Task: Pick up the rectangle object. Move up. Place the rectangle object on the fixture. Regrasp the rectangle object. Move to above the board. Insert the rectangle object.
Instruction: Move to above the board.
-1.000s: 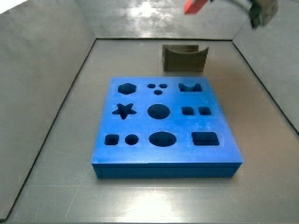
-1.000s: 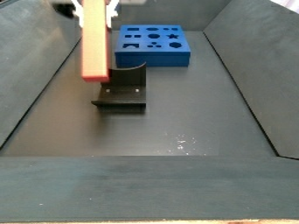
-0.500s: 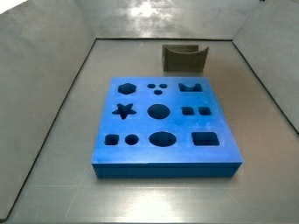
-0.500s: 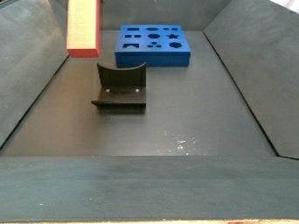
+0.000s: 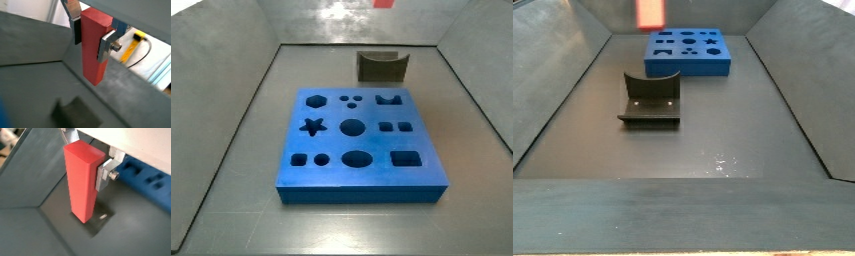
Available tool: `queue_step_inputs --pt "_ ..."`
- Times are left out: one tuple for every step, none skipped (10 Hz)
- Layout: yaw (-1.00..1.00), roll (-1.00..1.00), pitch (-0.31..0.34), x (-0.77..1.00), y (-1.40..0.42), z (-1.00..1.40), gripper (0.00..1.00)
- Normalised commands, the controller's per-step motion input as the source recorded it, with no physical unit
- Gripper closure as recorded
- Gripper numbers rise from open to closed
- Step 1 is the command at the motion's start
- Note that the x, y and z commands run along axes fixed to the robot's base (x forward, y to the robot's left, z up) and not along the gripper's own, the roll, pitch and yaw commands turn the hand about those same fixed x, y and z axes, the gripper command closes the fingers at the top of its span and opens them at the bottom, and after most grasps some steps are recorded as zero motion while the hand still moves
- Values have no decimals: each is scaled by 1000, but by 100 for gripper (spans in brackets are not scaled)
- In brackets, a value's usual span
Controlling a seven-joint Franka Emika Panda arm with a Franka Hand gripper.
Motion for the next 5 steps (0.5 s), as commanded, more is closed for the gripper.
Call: queue_step_inputs --pt "-155 -1000 47 -588 -1000 348 100" --pt "-152 -1000 49 -602 -1000 352 100" --pt "-147 -1000 48 -619 -1000 355 100" --pt "-142 -1000 49 -629 -1000 346 100" --pt "-131 -1000 51 -635 -972 342 100"
